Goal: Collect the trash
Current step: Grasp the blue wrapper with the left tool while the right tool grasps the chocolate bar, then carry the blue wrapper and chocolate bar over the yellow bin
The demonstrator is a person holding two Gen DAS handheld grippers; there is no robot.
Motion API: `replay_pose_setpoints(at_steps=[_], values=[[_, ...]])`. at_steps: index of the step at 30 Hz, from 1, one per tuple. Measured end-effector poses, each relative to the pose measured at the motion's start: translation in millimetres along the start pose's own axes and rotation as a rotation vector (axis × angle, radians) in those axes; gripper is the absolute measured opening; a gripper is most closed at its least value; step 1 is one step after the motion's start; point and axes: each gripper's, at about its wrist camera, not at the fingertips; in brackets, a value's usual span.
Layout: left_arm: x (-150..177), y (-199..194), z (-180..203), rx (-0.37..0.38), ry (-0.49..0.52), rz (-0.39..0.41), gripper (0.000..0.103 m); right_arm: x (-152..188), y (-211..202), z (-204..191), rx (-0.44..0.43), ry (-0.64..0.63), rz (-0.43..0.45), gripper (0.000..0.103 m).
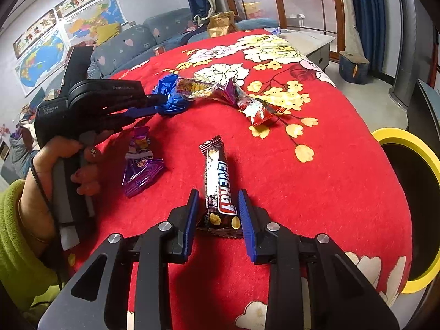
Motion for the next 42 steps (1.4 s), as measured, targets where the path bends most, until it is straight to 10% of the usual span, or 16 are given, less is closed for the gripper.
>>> replay_pose_setpoints(at_steps=[24, 42], values=[[9.3, -95.9, 17.5, 0.070, 0.074, 0.164, 0.001, -2.9, -19.6, -17.4, -0.046, -0.040, 0.020, 0.024], [32.1, -103.8, 84.9, 0.172, 0.221, 0.144, 0.002, -20.1, -54.3, 22.7, 0.034, 0.033, 0.119, 0.024]])
Point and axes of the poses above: each gripper's, at about its wrist camera, not at the fingertips, and y roughly the way its jaws point, z to its right, x to its underside, and after that the axes turned 3 degrees about z, right-handed
